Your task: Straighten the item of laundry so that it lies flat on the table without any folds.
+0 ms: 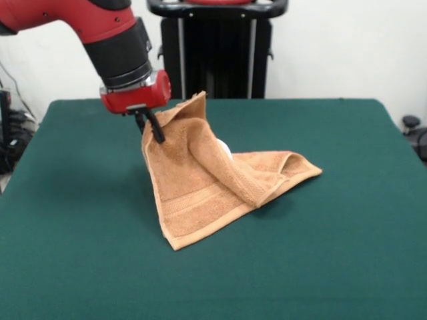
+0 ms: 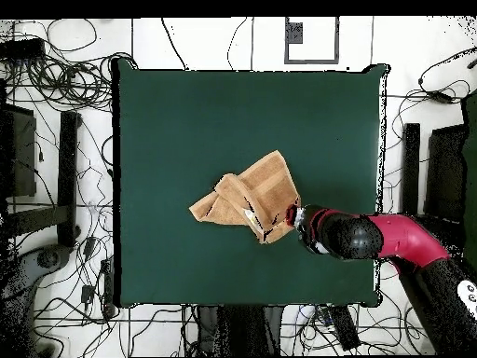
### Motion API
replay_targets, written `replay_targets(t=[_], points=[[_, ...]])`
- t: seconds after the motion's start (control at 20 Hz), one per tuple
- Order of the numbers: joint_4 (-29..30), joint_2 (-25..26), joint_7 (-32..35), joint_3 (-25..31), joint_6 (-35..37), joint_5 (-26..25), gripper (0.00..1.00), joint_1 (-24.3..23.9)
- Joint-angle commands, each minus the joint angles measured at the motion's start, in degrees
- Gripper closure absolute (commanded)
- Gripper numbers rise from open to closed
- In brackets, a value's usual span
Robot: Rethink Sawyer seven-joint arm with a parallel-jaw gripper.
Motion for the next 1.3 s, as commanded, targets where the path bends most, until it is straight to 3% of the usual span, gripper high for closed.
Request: replay_targets(t=[0.05, 0.45, 1.3], points=[[-6.37, 6.86, -22.16, 3.19, 6.97, -0.82, 1.0, 1.2], [-11.3, 11.01, -26.71, 3.28, 9.06, -0.97, 1.0, 1.65], [-15.17, 10.94, -28.51, 2.72, 10.53, -0.64, 1.0, 2.87]])
